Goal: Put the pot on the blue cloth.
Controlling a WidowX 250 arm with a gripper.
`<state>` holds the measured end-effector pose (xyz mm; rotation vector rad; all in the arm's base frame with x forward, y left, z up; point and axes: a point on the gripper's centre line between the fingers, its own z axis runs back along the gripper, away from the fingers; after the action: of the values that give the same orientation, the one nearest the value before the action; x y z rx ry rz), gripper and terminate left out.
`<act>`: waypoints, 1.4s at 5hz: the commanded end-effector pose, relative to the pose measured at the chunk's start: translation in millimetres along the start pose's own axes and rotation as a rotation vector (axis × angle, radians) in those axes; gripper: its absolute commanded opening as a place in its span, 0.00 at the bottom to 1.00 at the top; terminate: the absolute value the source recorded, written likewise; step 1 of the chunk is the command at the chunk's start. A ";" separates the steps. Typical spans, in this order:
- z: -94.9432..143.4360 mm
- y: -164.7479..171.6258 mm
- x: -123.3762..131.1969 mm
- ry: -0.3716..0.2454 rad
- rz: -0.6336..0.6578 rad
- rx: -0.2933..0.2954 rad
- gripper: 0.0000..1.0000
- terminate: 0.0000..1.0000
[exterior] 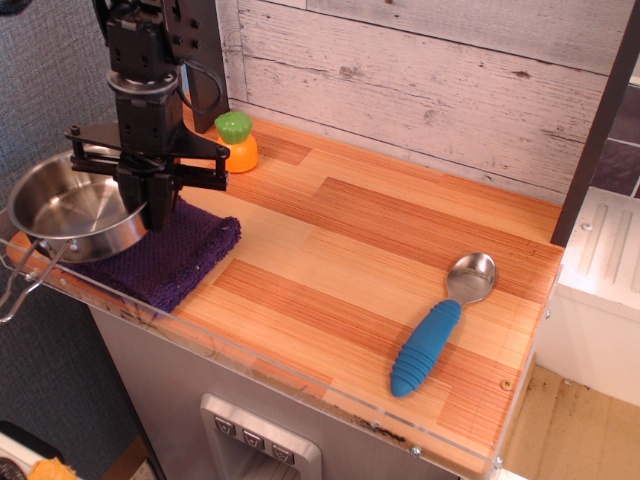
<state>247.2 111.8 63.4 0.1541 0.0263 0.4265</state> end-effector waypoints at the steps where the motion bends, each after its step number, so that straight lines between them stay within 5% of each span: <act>1: 13.5 -4.5 12.3 -0.085 0.033 -0.060 1.00 0.00; 3: 33.2 -29.3 30.9 -0.160 -0.014 -0.136 1.00 0.00; 4: 62.0 -32.8 26.3 -0.193 -0.057 -0.160 1.00 0.00; 5: 93.6 -39.3 27.3 -0.265 -0.165 -0.250 1.00 0.00; 6: 99.8 -47.7 35.2 -0.269 -0.323 -0.314 1.00 0.00; 7: 95.9 -53.0 40.2 -0.248 -0.430 -0.310 1.00 0.00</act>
<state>314.7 68.7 134.0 -0.1202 -0.1926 -0.0074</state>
